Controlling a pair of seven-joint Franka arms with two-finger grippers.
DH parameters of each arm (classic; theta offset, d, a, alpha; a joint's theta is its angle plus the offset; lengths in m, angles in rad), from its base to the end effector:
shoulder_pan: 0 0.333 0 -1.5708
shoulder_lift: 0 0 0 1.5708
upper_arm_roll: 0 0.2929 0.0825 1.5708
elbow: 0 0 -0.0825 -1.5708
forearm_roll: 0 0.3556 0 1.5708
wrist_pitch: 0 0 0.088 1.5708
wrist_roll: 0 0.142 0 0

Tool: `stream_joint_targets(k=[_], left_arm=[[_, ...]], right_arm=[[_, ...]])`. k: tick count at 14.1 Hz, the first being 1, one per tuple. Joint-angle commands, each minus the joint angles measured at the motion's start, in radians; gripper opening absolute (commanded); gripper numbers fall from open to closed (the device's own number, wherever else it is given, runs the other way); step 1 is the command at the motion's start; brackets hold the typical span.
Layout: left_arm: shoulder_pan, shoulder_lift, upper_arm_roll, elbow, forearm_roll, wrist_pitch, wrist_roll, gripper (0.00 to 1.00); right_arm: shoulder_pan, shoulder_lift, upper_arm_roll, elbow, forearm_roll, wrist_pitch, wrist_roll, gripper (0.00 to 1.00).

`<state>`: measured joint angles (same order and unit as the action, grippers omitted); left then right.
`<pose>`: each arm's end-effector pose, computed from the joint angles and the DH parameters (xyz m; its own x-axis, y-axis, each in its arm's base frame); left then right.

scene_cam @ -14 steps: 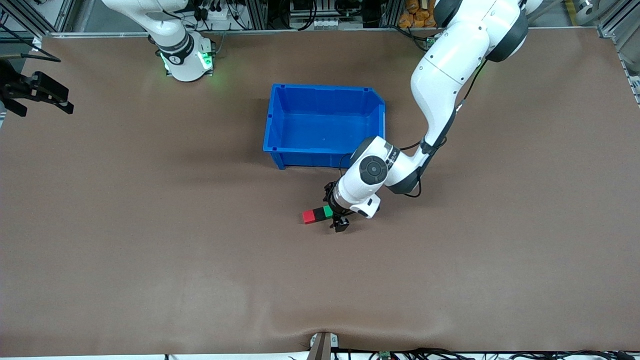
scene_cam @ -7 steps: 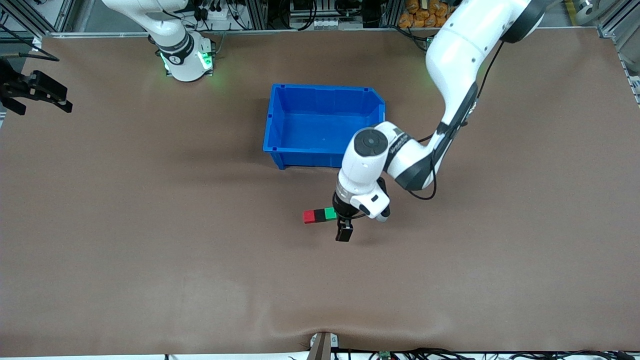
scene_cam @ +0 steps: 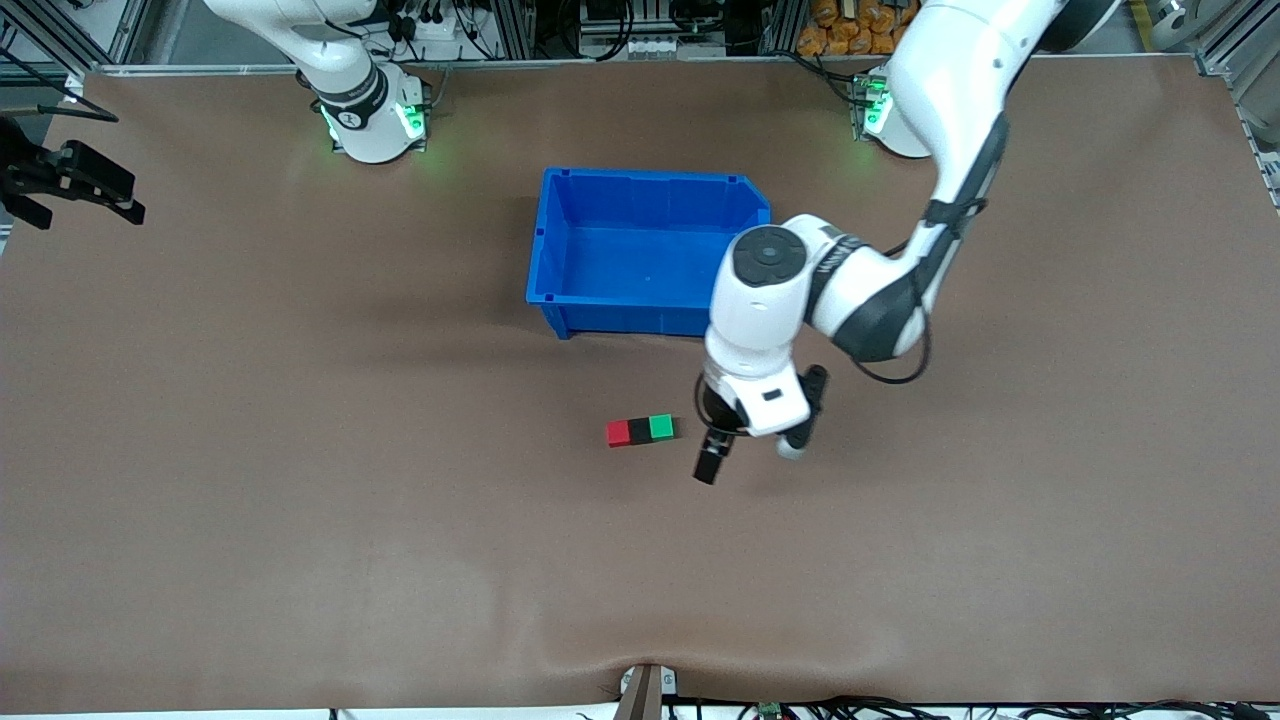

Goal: Attach green and red cubes to black cube

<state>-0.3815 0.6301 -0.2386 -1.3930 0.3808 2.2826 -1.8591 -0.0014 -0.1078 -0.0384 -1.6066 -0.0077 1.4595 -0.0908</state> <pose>0.6129 -0.3749 0.3355 0.4385 0.8904 0.1219 0.8367 -0.4540 0.3063 0.4812 -0.0213 0.5956 0.9979 0.0505 -0.0395 0.0506 -0.9987 0.0000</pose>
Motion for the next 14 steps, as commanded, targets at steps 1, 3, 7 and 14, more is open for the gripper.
stream_joint_targets(k=[1, 3, 7, 14], left_arm=[[0.096, -0.11, -0.019, -0.041, -0.046, -0.072, 0.209, 1.0], [0.186, -0.186, -0.045, -0.073, -0.118, -0.136, 0.433, 1.0], [0.305, -0.364, -0.088, -0.233, -0.171, -0.18, 0.719, 1.0], [0.25, -0.612, 0.028, -0.459, -0.238, -0.239, 1.09, 1.0]], right_arm=[[-0.006, -0.018, 0.003, -0.003, -0.014, -0.01, -0.012, 1.0], [-0.008, -0.018, 0.003, -0.003, -0.014, -0.013, -0.012, 1.0], [-0.005, -0.013, 0.003, -0.001, -0.012, -0.01, -0.012, 1.0], [-0.002, -0.012, 0.005, 0.005, -0.011, -0.013, -0.01, 1.0]])
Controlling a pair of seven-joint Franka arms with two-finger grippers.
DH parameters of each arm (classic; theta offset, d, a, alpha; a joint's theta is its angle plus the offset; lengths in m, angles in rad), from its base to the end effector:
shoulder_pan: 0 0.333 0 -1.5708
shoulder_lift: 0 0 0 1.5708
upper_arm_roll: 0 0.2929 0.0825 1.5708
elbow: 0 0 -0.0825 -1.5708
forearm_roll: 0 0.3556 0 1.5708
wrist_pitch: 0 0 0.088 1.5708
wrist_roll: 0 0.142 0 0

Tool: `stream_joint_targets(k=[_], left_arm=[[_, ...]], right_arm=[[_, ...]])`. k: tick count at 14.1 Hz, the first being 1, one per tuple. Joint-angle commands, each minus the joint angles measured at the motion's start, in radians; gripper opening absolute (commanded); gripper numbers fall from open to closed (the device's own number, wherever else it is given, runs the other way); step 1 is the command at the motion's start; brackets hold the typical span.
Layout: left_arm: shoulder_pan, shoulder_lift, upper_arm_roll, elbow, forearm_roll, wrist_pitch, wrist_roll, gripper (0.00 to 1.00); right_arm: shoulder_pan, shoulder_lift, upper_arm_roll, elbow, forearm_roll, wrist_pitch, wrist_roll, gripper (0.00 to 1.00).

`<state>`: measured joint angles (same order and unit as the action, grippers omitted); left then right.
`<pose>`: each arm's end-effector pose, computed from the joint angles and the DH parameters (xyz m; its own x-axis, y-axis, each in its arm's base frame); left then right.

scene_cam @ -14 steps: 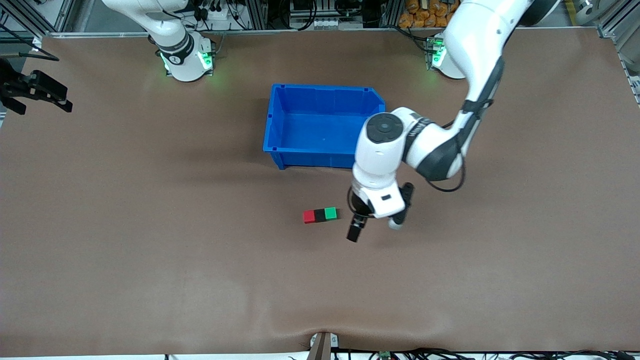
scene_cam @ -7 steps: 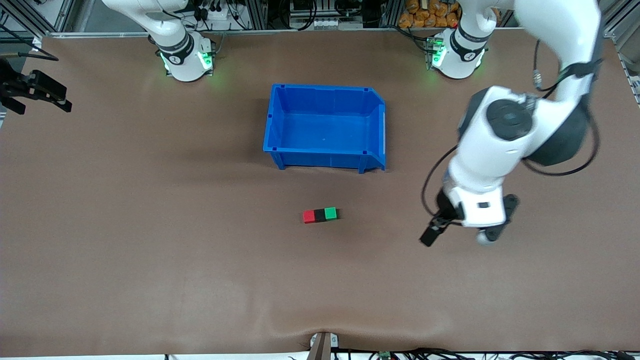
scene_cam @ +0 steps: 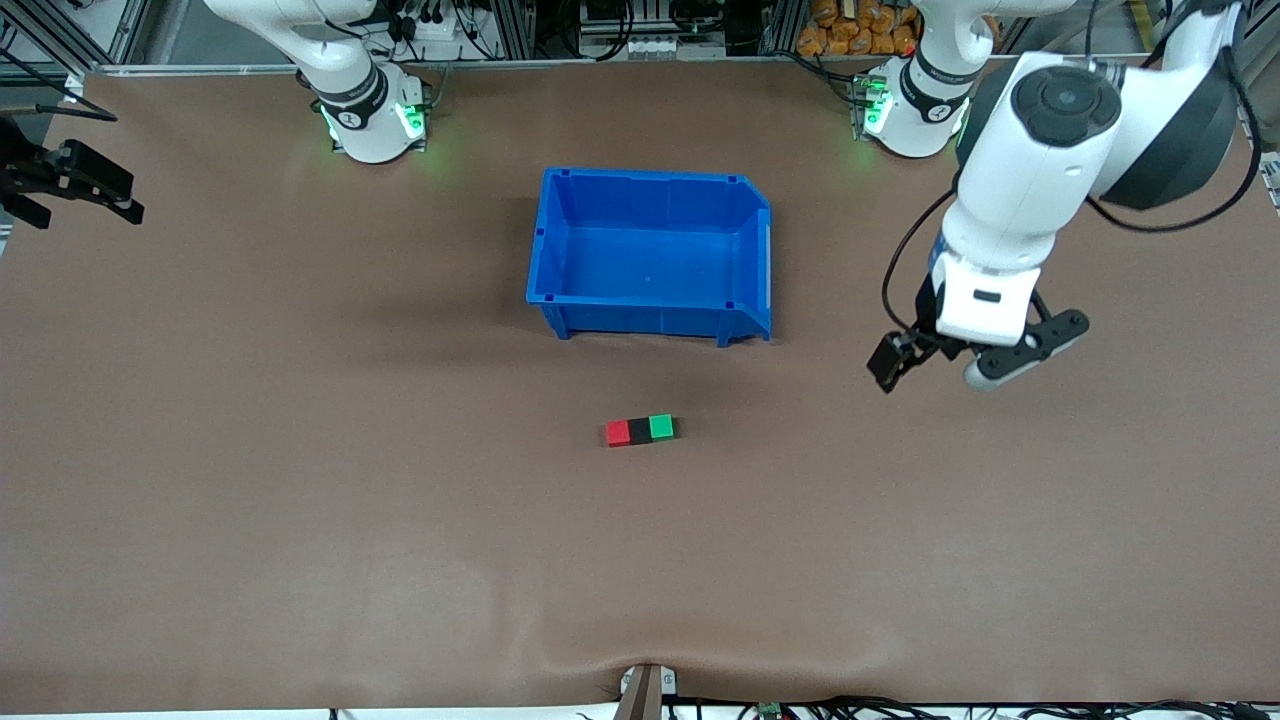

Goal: Attach green and red cubes to black cube

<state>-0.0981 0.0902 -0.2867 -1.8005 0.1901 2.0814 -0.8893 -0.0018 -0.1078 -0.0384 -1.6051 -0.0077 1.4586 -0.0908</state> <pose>0.5498 -0.2019 0.4641 0.8799 0.4113 0.2378 0.4123 -0.9098 0.0479 0.4811 -0.0215 0.5961 0.9980 0.0501 -0.0389 0.0502 -0.9987 0.0000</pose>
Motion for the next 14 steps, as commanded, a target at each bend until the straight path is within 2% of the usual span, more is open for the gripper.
stream_joint_targets(k=[1, 4, 10, 12, 14], left_arm=[[-0.049, -0.093, 0.125, -0.046, -0.073, -0.07, 0.2, 1.0], [-0.055, -0.121, 0.204, -0.011, -0.113, -0.205, 0.441, 1.0], [-0.035, -0.122, 0.303, 0.148, -0.113, -0.521, 0.835, 1.0], [-0.014, -0.157, 0.299, 0.155, -0.115, -0.598, 0.855, 1.0], [-0.014, -0.181, 0.297, 0.164, -0.147, -0.607, 0.849, 1.0]], right_arm=[[-0.003, -0.012, 0.005, 0.004, -0.011, -0.012, -0.01, 1.0], [-0.006, -0.012, 0.005, 0.002, -0.011, -0.012, -0.012, 1.0], [-0.007, -0.004, 0.003, 0.002, -0.011, -0.041, -0.012, 1.0], [-0.009, -0.004, 0.003, 0.002, -0.011, -0.046, -0.012, 1.0], [-0.009, -0.004, 0.003, 0.002, -0.011, -0.052, -0.012, 1.0]])
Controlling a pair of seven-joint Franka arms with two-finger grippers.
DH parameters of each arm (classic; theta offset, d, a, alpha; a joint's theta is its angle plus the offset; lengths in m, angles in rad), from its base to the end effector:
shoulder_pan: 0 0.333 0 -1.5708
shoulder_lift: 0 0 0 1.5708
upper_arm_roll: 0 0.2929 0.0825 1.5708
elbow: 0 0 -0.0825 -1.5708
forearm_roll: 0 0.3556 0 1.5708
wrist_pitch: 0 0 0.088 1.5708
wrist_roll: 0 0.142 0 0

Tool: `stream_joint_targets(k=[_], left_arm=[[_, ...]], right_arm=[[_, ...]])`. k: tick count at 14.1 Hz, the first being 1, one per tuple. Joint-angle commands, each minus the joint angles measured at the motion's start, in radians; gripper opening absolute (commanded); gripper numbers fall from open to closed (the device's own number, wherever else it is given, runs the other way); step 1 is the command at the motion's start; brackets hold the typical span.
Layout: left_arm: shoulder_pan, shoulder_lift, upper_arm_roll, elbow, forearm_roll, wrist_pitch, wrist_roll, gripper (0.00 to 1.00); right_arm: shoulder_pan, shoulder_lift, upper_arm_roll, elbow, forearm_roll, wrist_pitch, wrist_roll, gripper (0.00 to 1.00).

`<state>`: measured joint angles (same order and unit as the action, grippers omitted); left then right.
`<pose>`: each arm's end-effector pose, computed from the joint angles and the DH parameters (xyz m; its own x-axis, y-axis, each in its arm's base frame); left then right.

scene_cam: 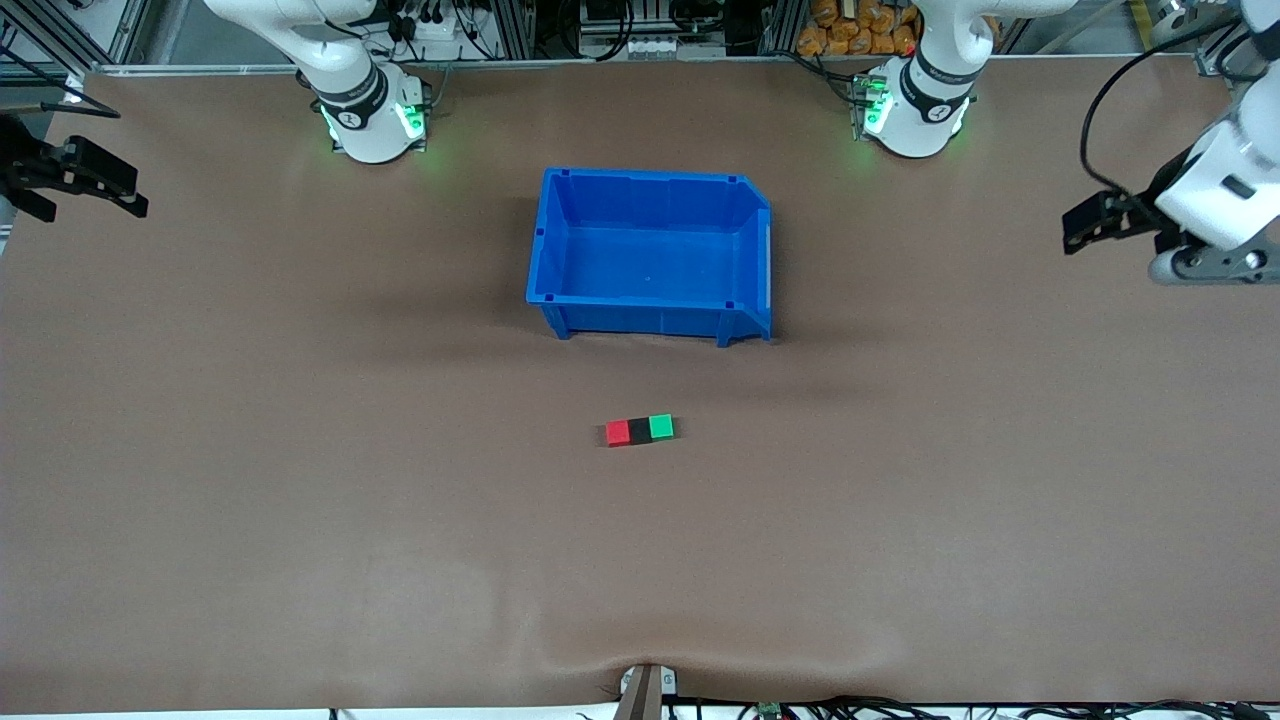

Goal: Attach green and red cubes to black cube

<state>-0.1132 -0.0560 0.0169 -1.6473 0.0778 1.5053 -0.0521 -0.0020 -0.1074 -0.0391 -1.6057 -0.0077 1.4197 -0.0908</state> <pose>0.4975 -0.0363 0.5566 0.9959 -0.0390 -0.0816 -0.0457 -0.9957 -0.0811 0.4754 -0.0217 0.5926 0.9957 0.0492 -0.0786 0.0491 -0.9988 -0.0037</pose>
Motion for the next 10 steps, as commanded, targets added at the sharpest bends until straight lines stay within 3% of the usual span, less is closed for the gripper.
stream_joint_targets(k=[1, 10], left_arm=[[0.006, -0.028, 0.0, 0.03, -0.059, -0.031, 0.012, 1.0], [0.041, -0.002, -0.012, 0.038, -0.069, -0.042, 0.069, 1.0]], right_arm=[[-0.009, -0.005, 0.004, 0.003, -0.011, -0.015, -0.012, 1.0], [-0.006, -0.003, 0.005, 0.001, -0.008, -0.016, -0.012, 1.0]])
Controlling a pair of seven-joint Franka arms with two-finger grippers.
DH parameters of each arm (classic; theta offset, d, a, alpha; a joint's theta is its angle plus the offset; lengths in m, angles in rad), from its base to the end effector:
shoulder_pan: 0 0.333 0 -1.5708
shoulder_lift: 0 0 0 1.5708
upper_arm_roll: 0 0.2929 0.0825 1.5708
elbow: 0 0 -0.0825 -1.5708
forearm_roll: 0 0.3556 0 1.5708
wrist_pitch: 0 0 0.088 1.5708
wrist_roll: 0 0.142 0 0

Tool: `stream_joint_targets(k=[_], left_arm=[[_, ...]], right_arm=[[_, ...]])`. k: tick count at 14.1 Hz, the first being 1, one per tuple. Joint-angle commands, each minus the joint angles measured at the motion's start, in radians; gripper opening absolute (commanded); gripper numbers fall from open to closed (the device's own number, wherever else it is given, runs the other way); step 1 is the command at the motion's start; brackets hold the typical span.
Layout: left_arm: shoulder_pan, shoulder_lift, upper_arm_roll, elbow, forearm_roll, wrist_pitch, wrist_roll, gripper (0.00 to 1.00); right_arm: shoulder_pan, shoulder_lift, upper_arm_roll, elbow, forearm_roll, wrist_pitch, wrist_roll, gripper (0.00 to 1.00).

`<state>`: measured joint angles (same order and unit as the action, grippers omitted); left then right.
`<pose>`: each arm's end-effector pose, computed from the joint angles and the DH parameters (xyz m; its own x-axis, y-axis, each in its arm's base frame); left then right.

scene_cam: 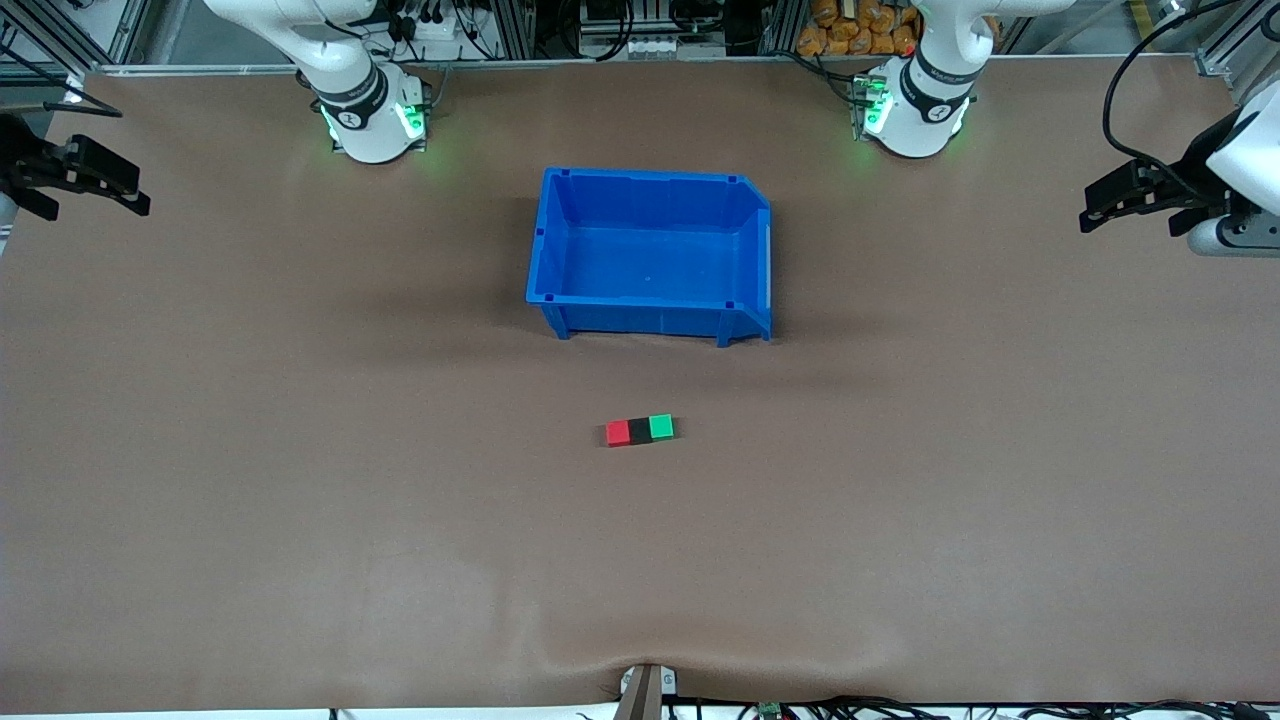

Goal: Attach green and red cubes to black cube

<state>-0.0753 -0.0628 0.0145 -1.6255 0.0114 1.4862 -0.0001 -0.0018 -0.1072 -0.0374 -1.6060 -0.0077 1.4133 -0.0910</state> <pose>0.4950 -0.0282 0.5676 0.9953 -0.0596 -0.0764 -0.0606 -0.9981 -0.0105 0.4746 -0.0207 0.5919 0.9950 0.0513 -0.0854 0.0511 -0.9987 -0.0041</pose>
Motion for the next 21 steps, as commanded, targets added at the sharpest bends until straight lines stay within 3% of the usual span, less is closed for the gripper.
stream_joint_targets(k=[1, 21], left_arm=[[0.0, 0.005, -0.011, 0.018, -0.002, -0.023, 0.018, 1.0], [0.0, 0.011, -0.019, 0.021, 0.048, 0.054, 0.022, 1.0]], right_arm=[[-0.003, -0.003, 0.004, 0.003, -0.008, -0.008, -0.012, 1.0], [-0.009, -0.002, 0.004, 0.003, 0.014, -0.008, -0.012, 1.0]])
